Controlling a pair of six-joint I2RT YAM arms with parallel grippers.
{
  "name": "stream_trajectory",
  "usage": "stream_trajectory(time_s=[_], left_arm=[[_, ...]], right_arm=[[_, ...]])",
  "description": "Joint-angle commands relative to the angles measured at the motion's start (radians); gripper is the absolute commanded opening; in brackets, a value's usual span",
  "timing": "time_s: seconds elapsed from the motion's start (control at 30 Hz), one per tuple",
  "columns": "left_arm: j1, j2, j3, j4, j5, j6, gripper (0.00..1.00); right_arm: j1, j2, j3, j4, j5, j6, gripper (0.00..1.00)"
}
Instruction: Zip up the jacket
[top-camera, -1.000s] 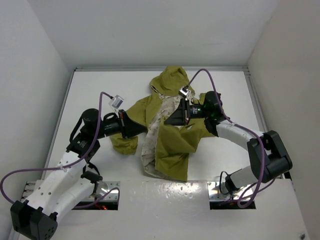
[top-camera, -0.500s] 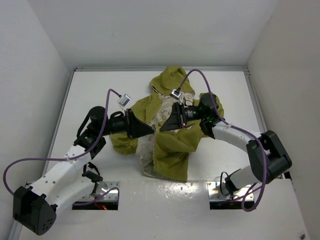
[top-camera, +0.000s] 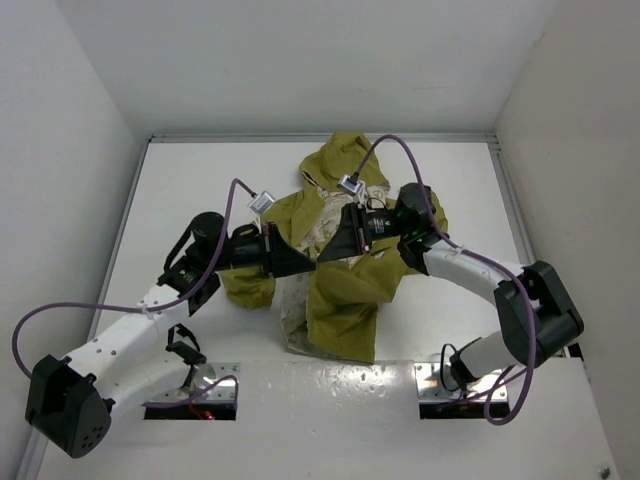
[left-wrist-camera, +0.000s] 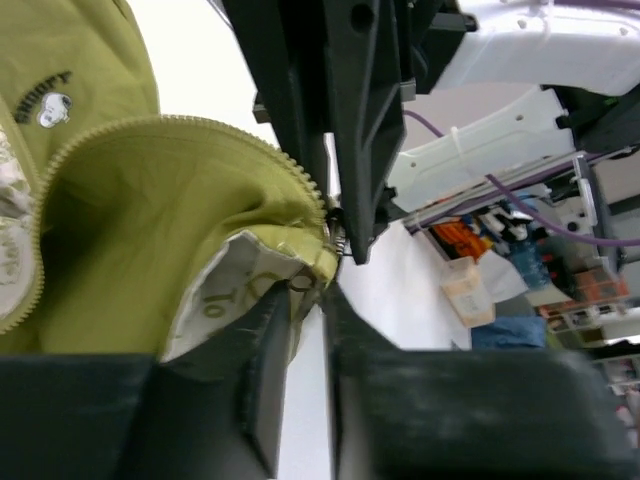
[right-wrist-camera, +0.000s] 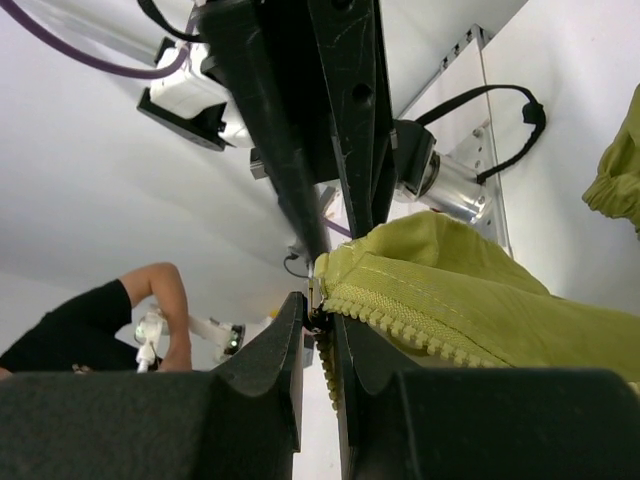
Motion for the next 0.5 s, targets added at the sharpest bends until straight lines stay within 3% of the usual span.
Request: stream_trajectory(time_s=[0.0,0.03,0.07,0.47], left_arm=[[-0.013,0.002,0.04,0.049,-0.027,-0.002,0.2],[-0.004,0.002,0.04,0.049,-0.042,-0.002,0.05],[-0.004,-0.01,0.04,0.037,-0.057,-0.002,0.0],[0.105,-0.157,0.009,-0.048,-0.104,0.016,0.0]], right_arm=[[0.018,-0.026,0.037,0.027,-0.02,-0.057,0.0],[0.015,-0.028,0.025,0.021,-0.023,-0.062,0.0],[0.018,-0.036,0.022,0.007,-0.023,-0.073,0.0],[-0.075,-0.065,-0.053,-0.024,-0.04,-0.067,0.0]])
